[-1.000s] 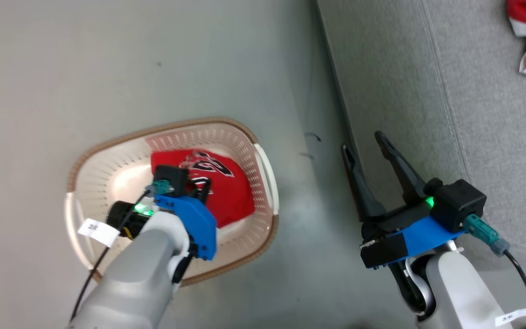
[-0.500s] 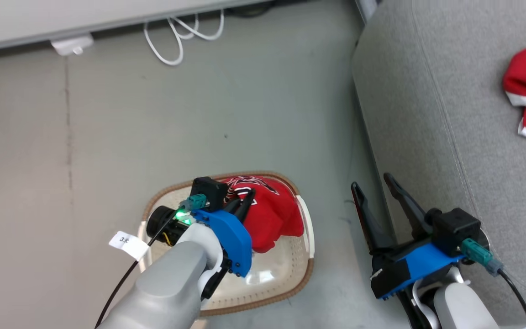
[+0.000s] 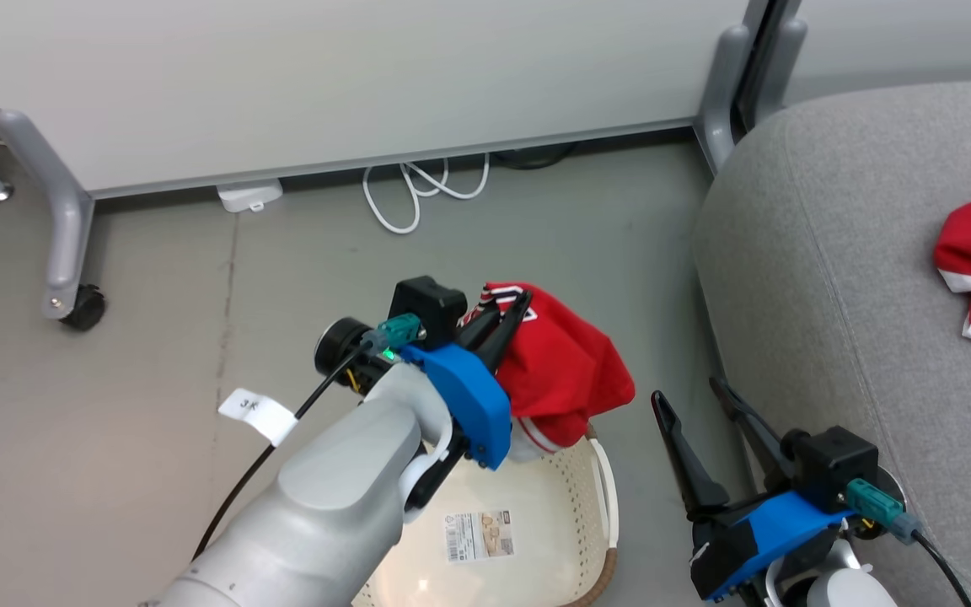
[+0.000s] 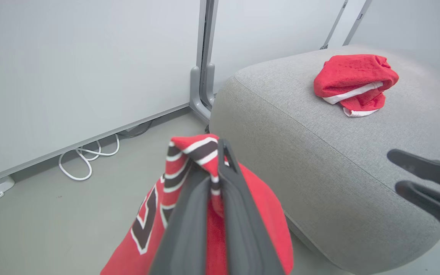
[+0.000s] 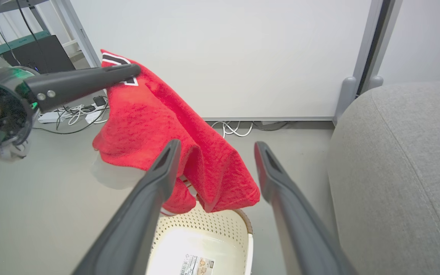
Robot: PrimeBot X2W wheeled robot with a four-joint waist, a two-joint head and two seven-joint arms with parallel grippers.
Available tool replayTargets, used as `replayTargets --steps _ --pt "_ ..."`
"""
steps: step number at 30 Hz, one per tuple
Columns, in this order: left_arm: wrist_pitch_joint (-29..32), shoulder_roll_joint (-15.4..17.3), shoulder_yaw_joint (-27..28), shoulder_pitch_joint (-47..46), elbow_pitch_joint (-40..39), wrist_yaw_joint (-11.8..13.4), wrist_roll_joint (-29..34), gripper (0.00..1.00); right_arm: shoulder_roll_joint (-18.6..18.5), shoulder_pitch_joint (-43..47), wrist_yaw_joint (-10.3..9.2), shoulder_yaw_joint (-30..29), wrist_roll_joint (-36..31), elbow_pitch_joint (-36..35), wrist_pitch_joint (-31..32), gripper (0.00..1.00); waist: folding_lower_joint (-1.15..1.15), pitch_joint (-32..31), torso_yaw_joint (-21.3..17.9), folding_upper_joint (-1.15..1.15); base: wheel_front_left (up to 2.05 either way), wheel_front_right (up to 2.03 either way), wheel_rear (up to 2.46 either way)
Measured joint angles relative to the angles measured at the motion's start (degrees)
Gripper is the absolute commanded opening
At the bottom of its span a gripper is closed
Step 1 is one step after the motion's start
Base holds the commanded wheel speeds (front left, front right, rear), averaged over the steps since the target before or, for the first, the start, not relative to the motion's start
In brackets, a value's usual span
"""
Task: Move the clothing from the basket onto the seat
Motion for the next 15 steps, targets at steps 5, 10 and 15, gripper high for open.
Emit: replayTargets --steps 5,10,15 --pt "-0.51 -0.11 -0.18 -2.8 -1.56 0.0 -0.21 0.0 0.0 1.04 0.0 0.16 -0.03 -0.34 0.64 1.0 0.0 -1.98 1.15 0.0 0.0 0.0 0.0" --pt "-0.73 -0.29 -0.19 -5.37 -2.59 0.0 -0.94 0.0 0.0 1.7 0.0 0.32 0.05 -0.45 1.13 1.0 0.01 -3.49 1.84 0.0 0.0 0.0 0.0" --pt "-0.87 -0.33 -0.56 -7.26 -3.15 0.0 -1.14 0.0 0.0 2.04 0.0 0.86 0.11 -0.46 1.62 1.0 0.01 -4.69 2.02 0.0 0.0 0.0 0.0"
